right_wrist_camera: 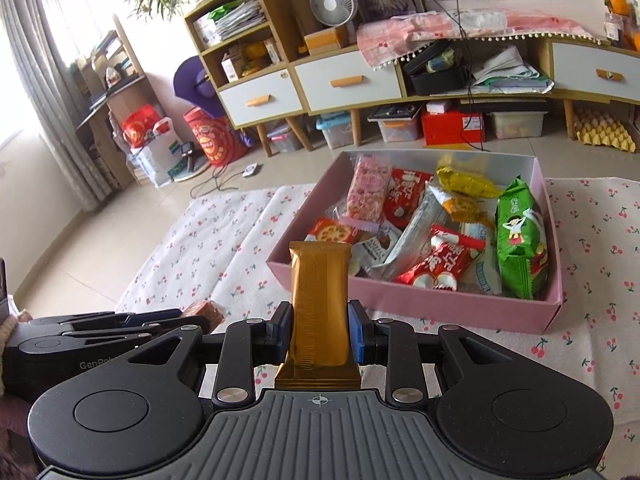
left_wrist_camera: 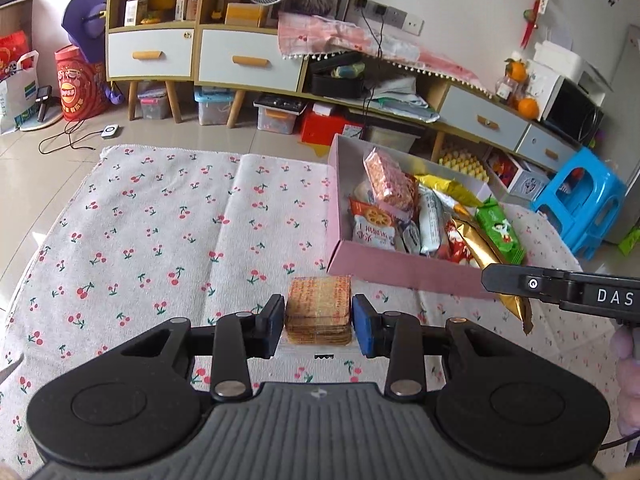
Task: Organize snacks
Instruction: 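Carry both snacks over the pink box and open both grippers to drop them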
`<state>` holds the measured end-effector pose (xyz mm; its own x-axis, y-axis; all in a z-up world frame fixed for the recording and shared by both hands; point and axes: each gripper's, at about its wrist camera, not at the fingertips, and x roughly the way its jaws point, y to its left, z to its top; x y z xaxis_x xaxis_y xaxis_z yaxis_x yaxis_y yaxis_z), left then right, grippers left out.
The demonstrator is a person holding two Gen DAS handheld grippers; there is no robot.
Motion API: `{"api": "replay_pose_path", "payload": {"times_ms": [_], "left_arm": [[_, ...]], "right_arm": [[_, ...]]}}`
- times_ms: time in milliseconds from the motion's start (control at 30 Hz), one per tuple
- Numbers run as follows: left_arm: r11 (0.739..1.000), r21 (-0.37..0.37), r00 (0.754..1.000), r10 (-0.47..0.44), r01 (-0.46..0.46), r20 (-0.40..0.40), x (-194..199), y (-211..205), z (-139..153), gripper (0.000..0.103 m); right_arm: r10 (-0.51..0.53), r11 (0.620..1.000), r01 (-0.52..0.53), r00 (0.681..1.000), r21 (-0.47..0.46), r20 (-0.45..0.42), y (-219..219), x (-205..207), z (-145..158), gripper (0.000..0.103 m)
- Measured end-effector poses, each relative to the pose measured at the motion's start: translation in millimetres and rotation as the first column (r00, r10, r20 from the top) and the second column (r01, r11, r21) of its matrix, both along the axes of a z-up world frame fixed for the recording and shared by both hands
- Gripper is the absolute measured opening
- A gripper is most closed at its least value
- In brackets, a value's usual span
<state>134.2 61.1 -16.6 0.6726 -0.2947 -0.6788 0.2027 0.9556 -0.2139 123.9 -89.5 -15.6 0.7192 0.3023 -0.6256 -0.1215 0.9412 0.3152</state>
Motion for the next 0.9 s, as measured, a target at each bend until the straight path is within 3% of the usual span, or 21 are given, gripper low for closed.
{"api": "replay_pose_path", "payload": {"times_ms": [200,667,900], "left_arm": [[0.998,-0.058,0.999,0.028,-0.026,0.025,16.3,-16.9,4.1,0.034],[1.000,0.024,0.993,-0.023,0.020,0.112,52.1,-69.8,-0.9,0.034],[1.000,0.022,0.995,-0.024,0.023,0.093,56.5,-73.7,-19.4,0.034]], "right_arm": [[-0.100,0.992,0.100,0.995,0.072,0.009,-28.3,17.2,4.3,0.028],[-0.259,0.960,0.258,0.966,0.110,-0.010,-77.3,56.7,-11.4,0.028],[-0.271,0.958,0.269,0.963,0.097,0.004,-84.7,66.0,-22.5,0.028]]}}
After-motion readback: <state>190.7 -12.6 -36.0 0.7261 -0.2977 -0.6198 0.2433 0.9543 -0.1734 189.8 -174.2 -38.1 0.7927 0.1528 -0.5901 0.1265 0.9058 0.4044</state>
